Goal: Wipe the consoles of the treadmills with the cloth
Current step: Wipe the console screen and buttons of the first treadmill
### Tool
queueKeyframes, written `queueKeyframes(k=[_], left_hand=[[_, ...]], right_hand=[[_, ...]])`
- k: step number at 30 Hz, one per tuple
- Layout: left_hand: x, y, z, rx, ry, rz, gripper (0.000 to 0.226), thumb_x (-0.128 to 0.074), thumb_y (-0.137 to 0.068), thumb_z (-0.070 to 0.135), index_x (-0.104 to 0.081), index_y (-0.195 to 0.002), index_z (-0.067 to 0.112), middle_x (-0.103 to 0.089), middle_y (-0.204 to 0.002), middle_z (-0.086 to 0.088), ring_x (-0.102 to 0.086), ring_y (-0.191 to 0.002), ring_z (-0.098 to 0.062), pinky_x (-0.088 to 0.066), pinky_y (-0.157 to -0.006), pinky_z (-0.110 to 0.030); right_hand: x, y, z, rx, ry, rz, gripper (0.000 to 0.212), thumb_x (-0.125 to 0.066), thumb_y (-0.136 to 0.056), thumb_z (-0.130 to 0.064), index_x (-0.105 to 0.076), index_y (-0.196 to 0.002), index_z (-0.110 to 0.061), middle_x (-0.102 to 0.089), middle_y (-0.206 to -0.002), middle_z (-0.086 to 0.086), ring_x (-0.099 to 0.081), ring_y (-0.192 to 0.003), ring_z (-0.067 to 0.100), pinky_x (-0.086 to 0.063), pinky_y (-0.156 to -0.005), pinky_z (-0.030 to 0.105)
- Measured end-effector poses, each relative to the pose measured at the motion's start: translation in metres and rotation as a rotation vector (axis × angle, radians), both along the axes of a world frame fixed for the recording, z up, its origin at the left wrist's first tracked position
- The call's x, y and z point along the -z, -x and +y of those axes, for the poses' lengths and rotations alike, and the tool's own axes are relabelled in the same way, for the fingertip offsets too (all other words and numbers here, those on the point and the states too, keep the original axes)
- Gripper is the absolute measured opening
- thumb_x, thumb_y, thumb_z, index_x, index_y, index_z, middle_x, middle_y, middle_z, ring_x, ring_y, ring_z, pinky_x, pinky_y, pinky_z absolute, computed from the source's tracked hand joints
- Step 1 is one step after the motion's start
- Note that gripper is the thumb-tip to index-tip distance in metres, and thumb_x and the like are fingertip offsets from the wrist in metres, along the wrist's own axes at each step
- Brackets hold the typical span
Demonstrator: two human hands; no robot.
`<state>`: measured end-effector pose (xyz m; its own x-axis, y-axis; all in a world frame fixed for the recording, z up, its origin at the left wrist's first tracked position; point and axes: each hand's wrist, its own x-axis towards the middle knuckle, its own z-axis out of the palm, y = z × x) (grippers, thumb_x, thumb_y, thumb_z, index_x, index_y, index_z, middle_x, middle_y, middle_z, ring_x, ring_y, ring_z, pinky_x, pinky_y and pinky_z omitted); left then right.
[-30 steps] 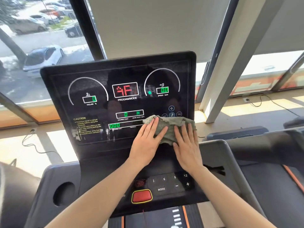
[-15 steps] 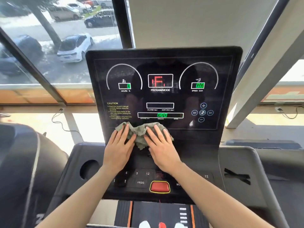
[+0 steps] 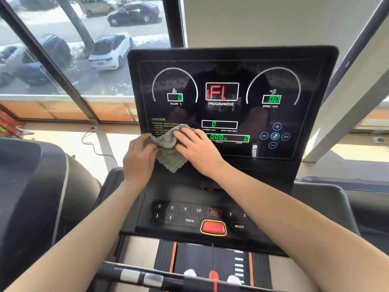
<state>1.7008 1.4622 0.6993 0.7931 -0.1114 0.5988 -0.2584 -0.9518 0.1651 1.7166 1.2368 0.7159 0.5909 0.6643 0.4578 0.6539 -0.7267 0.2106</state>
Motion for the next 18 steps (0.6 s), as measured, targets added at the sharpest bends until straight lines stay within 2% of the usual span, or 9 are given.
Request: queueKeyframes(k=[2, 4, 6, 8, 11, 13, 15, 18], left_hand=[[-0.004, 0.001, -0.002, -0.008, 0.060, 0.066, 0.004, -0.071, -0.090, 0.012, -0.071, -0.090, 0.008, -0.065, -0.116, -0.010, -0.058, -0.104, -0.034, -0.055, -0.065, -0.044], [-0.009, 0.006, -0.004, -0.007, 0.144, 0.124, 0.004, -0.067, -0.093, 0.012, -0.068, -0.094, 0.009, -0.066, -0.104, -0.008, -0.059, -0.096, -0.032, -0.053, -0.071, -0.043], [-0.014, 0.013, -0.005, -0.028, 0.285, 0.196, 0.003, -0.063, -0.097, 0.015, -0.064, -0.095, 0.014, -0.068, -0.093, -0.001, -0.063, -0.088, -0.026, -0.050, -0.074, -0.038], [-0.016, 0.020, -0.006, -0.046, 0.437, 0.269, 0.004, -0.061, -0.097, 0.016, -0.062, -0.095, 0.020, -0.068, -0.088, 0.005, -0.065, -0.084, -0.020, -0.051, -0.073, -0.035], [-0.020, 0.035, -0.009, 0.004, 0.630, 0.372, 0.010, -0.061, -0.097, 0.012, -0.060, -0.097, 0.022, -0.066, -0.087, 0.009, -0.064, -0.084, -0.005, -0.054, -0.073, -0.032], [-0.021, 0.050, -0.011, 0.048, 0.696, 0.427, 0.012, -0.059, -0.099, 0.008, -0.060, -0.103, 0.019, -0.064, -0.091, 0.008, -0.060, -0.082, 0.002, -0.050, -0.070, -0.020], [-0.020, 0.064, -0.009, 0.079, 0.703, 0.475, 0.016, -0.057, -0.100, 0.009, -0.063, -0.112, 0.018, -0.064, -0.095, 0.004, -0.060, -0.083, 0.000, -0.047, -0.071, -0.013], [-0.013, 0.080, 0.002, 0.123, 0.590, 0.545, 0.021, -0.056, -0.101, 0.013, -0.070, -0.115, 0.021, -0.066, -0.107, 0.007, -0.063, -0.098, -0.008, -0.050, -0.084, -0.022]], right_hand=[[-0.004, -0.004, 0.005, 0.001, -0.054, -0.025, 0.021, -0.046, -0.089, -0.003, -0.066, -0.093, -0.007, -0.061, -0.120, 0.014, -0.055, -0.109, 0.036, -0.044, -0.089, 0.044], [-0.002, -0.006, 0.009, 0.000, -0.131, 0.002, 0.014, -0.055, -0.083, 0.001, -0.065, -0.089, -0.007, -0.063, -0.107, 0.012, -0.056, -0.097, 0.034, -0.045, -0.078, 0.041], [0.005, -0.003, 0.013, 0.032, -0.301, 0.078, 0.018, -0.061, -0.078, 0.005, -0.065, -0.089, -0.008, -0.064, -0.094, 0.009, -0.055, -0.084, 0.031, -0.047, -0.070, 0.040], [0.009, 0.011, 0.016, 0.076, -0.551, 0.227, 0.014, -0.064, -0.083, 0.001, -0.067, -0.092, -0.010, -0.064, -0.088, 0.005, -0.059, -0.081, 0.027, -0.051, -0.071, 0.038], [0.009, 0.040, 0.014, 0.065, -0.887, 0.528, 0.016, -0.067, -0.084, 0.000, -0.070, -0.096, -0.011, -0.068, -0.091, -0.001, -0.061, -0.082, 0.011, -0.050, -0.079, 0.025], [0.009, 0.061, 0.012, 0.098, -0.979, 0.660, 0.019, -0.069, -0.084, -0.001, -0.072, -0.098, -0.014, -0.069, -0.094, -0.008, -0.059, -0.080, 0.000, -0.048, -0.078, 0.018], [0.011, 0.082, 0.011, 0.125, -1.034, 0.743, 0.019, -0.069, -0.085, -0.001, -0.072, -0.098, -0.014, -0.068, -0.093, -0.012, -0.058, -0.078, -0.001, -0.044, -0.075, 0.012], [0.016, 0.112, 0.008, 0.164, -1.084, 0.797, 0.020, -0.069, -0.084, 0.001, -0.072, -0.096, -0.015, -0.069, -0.090, -0.008, -0.058, -0.077, 0.003, -0.042, -0.072, 0.011]])
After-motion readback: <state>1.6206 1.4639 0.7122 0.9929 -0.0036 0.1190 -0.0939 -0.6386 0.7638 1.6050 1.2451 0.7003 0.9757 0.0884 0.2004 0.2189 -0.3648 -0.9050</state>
